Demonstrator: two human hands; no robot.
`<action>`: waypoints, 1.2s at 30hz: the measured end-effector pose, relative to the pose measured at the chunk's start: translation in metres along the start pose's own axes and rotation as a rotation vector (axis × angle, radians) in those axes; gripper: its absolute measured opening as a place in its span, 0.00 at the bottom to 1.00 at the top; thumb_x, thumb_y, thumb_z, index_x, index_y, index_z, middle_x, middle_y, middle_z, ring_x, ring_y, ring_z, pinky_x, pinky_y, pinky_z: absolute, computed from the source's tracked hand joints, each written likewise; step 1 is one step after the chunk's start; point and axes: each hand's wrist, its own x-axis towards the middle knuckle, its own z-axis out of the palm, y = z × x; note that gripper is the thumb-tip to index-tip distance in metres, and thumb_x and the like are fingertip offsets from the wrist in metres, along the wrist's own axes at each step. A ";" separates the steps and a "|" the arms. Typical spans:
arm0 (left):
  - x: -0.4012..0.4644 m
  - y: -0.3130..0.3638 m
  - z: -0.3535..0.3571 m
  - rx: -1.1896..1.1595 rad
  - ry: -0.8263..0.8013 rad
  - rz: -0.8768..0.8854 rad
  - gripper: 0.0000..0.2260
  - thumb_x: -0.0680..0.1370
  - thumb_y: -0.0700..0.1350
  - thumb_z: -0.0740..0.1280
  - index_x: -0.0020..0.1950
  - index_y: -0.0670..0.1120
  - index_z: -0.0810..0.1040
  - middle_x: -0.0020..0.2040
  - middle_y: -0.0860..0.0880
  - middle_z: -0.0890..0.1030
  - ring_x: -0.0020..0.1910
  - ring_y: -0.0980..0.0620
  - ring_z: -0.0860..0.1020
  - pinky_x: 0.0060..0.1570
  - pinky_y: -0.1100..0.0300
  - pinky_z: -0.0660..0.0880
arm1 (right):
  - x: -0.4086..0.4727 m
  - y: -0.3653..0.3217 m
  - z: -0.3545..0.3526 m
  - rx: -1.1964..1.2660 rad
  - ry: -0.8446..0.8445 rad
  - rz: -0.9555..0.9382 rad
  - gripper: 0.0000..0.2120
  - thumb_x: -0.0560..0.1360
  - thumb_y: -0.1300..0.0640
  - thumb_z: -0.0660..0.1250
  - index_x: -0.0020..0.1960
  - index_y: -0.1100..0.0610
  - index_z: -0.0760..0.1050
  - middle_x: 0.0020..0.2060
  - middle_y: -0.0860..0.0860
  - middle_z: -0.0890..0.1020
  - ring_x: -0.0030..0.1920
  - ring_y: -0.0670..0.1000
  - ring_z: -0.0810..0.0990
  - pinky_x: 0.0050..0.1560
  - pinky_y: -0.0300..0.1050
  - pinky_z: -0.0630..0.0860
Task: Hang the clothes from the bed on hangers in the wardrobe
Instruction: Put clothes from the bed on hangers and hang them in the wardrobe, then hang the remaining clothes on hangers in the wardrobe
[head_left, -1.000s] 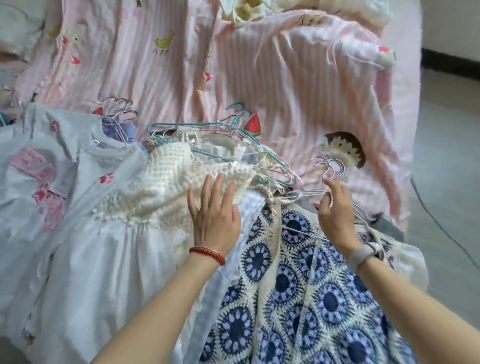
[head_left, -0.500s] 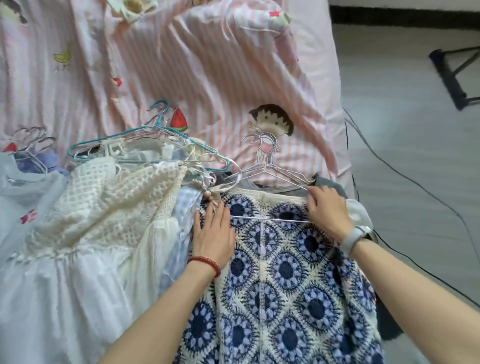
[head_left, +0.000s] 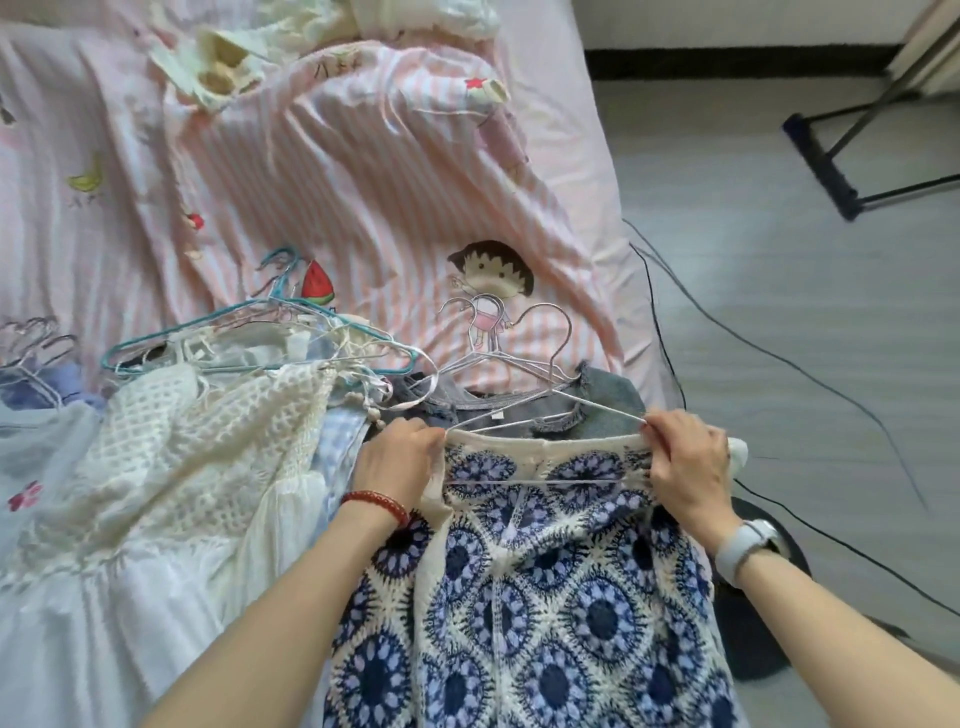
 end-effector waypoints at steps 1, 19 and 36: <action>-0.001 0.004 -0.004 -0.008 0.052 0.026 0.08 0.78 0.47 0.63 0.51 0.48 0.81 0.43 0.50 0.80 0.42 0.52 0.70 0.39 0.59 0.71 | 0.001 0.002 -0.004 0.011 0.015 0.014 0.16 0.74 0.54 0.52 0.43 0.59 0.77 0.34 0.52 0.78 0.35 0.53 0.74 0.41 0.44 0.58; -0.218 -0.042 -0.141 -0.377 0.405 -0.349 0.09 0.78 0.45 0.64 0.53 0.45 0.81 0.50 0.50 0.82 0.43 0.57 0.75 0.41 0.69 0.66 | -0.005 -0.205 -0.059 0.252 0.126 -0.442 0.15 0.76 0.57 0.56 0.47 0.64 0.79 0.36 0.55 0.80 0.37 0.55 0.76 0.45 0.43 0.64; -0.653 -0.120 -0.194 0.207 1.375 -1.019 0.11 0.75 0.39 0.60 0.43 0.41 0.82 0.42 0.44 0.83 0.41 0.43 0.80 0.42 0.55 0.63 | -0.197 -0.575 -0.114 0.411 -0.340 -1.551 0.20 0.77 0.51 0.51 0.54 0.61 0.77 0.43 0.55 0.82 0.42 0.54 0.81 0.47 0.41 0.71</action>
